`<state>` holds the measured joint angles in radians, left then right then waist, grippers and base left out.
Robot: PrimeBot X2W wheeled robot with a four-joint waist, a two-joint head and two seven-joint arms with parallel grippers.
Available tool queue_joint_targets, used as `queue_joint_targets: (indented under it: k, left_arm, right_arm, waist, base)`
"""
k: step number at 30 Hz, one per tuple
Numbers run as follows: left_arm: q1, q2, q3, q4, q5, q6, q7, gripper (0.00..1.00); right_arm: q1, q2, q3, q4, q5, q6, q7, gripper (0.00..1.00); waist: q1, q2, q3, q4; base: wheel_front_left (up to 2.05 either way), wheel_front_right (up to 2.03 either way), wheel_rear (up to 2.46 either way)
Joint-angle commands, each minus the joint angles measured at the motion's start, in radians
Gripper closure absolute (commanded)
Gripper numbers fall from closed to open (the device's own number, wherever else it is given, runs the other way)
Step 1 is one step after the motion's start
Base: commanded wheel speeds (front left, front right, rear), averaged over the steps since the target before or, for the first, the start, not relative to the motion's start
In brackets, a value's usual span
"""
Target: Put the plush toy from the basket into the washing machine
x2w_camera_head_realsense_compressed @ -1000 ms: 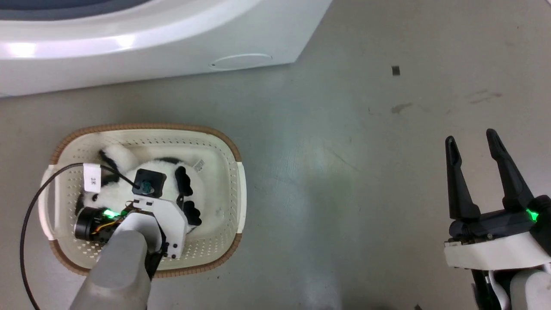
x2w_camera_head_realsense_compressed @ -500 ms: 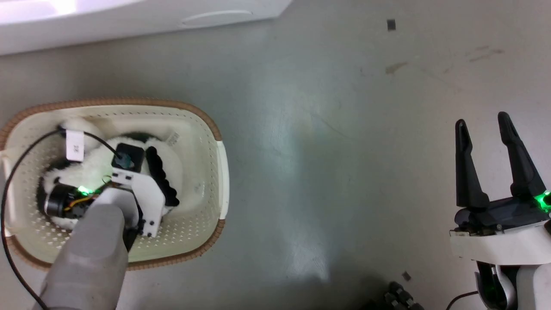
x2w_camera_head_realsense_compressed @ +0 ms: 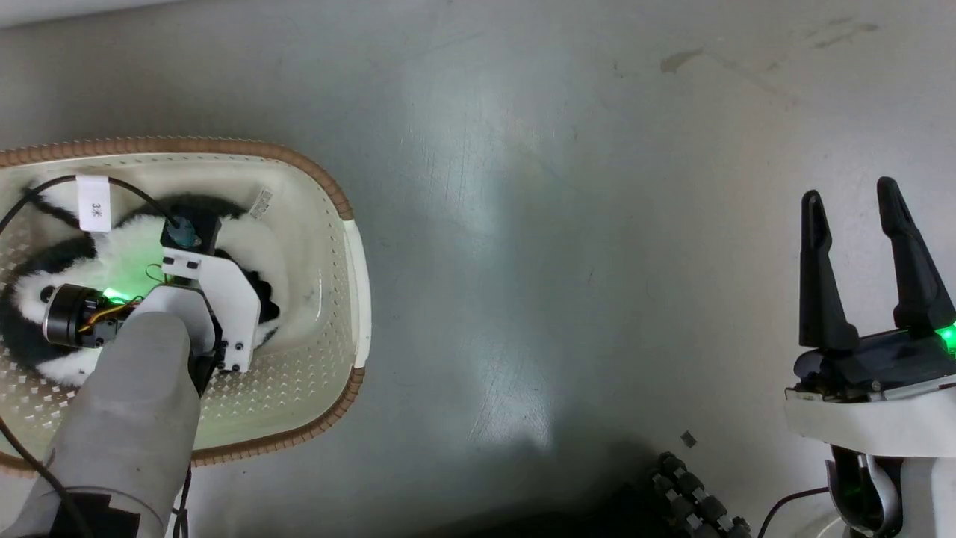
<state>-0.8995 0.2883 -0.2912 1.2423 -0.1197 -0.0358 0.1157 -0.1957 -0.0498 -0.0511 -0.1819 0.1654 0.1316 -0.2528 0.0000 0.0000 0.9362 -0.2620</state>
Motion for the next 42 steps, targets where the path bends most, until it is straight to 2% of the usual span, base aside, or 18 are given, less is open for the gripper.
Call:
queue_joint_targets:
  k: [1,11,23,31,36,42]
  left_arm:
    - [0.022,0.013,-0.005,0.046,-0.007,-0.001,0.023,1.0]
    - [0.093,-0.02,0.003,0.047,-0.047,-0.009,-0.066,1.0]
    - [0.213,-0.09,0.021,0.046,-0.106,-0.032,-0.275,1.0]
    - [0.287,-0.129,0.016,0.024,-0.125,-0.046,-0.362,1.0]
    - [0.345,-0.146,0.018,-0.037,-0.134,-0.047,-0.376,1.0]
    - [0.456,-0.147,0.046,-0.26,-0.136,-0.032,-0.377,1.0]
  right_arm:
    - [-0.021,0.0,-0.002,-0.006,0.011,-0.001,-0.009,0.0]
    - [-0.018,0.0,-0.008,0.013,0.001,-0.001,-0.009,0.0]
    - [0.032,0.0,-0.025,0.06,-0.04,-0.001,-0.009,0.0]
    - [0.08,0.0,-0.03,0.083,-0.064,-0.001,-0.009,0.0]
    - [0.111,0.0,-0.036,0.09,-0.074,-0.001,-0.009,0.0]
    - [0.144,0.0,-0.039,0.094,-0.076,-0.001,-0.009,0.0]
  waist:
    - [0.0,0.0,-0.004,0.0]
    - [0.0,0.0,-0.135,0.025]
    - [0.0,0.0,-0.401,0.091]
    - [0.0,0.0,-0.55,0.144]
    - [0.0,0.0,-0.63,0.173]
    - [0.0,0.0,-0.702,0.198]
  base:
    - [0.0,0.0,0.0]
    - [0.0,0.0,0.0]
    - [0.0,0.0,0.0]
    - [0.0,0.0,0.0]
    - [0.0,0.0,0.0]
    - [0.0,0.0,0.0]
